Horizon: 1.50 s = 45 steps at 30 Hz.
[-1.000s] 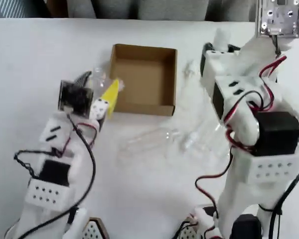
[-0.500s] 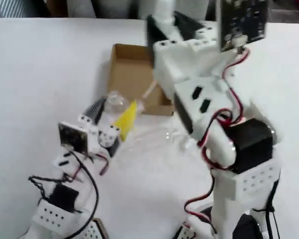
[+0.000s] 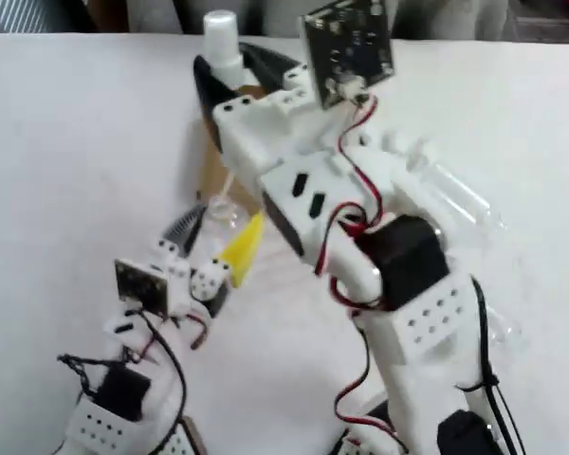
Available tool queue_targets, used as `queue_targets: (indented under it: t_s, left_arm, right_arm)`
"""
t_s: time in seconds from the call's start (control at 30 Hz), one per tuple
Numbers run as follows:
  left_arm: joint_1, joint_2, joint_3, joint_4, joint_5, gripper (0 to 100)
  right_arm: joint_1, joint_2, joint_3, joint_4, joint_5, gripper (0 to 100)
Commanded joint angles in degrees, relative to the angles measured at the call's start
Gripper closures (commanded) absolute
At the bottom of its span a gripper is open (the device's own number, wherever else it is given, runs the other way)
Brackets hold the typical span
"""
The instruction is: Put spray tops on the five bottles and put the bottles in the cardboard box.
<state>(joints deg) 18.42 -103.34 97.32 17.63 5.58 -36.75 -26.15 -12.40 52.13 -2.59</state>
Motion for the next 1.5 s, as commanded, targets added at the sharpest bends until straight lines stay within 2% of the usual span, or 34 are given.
queue_targets:
  t_s: [0.0, 0.2, 1.13, 1.47]
  left_arm:
    - [0.31, -1.45, -0.26, 0.26, 0.79, 98]
    - [0.22, -1.45, -0.26, 0.53, 0.79, 98]
    - [0.22, -1.45, -0.26, 0.62, 0.79, 98]
    - [0.22, -1.45, -0.26, 0.62, 0.79, 98]
  right_arm:
    - [-0.4, -4.88, 5.1, -9.27, 0.09, 98.2]
    - [-0.4, -6.73, 11.08, -11.47, 0.18, 98.2]
    - [-0.13, -6.81, 11.52, -5.93, 0.53, 98.2]
    - [-0.22, -9.45, 16.53, -8.84, 0.53, 98.2]
